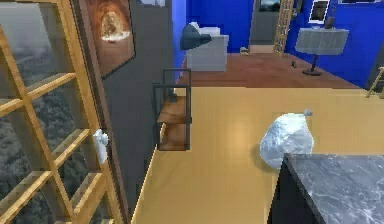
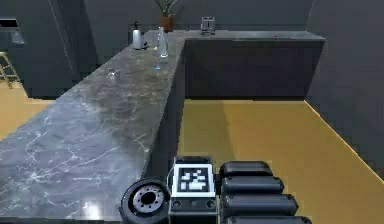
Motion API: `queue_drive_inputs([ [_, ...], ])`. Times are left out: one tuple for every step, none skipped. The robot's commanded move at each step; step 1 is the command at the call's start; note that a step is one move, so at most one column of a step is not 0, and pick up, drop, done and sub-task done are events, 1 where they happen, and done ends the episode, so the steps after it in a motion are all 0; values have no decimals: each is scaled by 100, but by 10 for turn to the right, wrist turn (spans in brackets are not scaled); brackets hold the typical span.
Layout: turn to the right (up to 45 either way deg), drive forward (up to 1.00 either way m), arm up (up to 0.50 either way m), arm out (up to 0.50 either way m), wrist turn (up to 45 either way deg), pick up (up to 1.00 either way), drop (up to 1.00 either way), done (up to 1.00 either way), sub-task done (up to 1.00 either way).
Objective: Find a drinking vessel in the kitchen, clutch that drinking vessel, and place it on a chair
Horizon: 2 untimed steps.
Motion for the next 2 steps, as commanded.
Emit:
queue_drive_inputs([
  [0, 100, 0, 0, 0, 0, 0, 0, 0],
  [390, 0, 0, 0, 0, 0, 0, 0, 0],
])
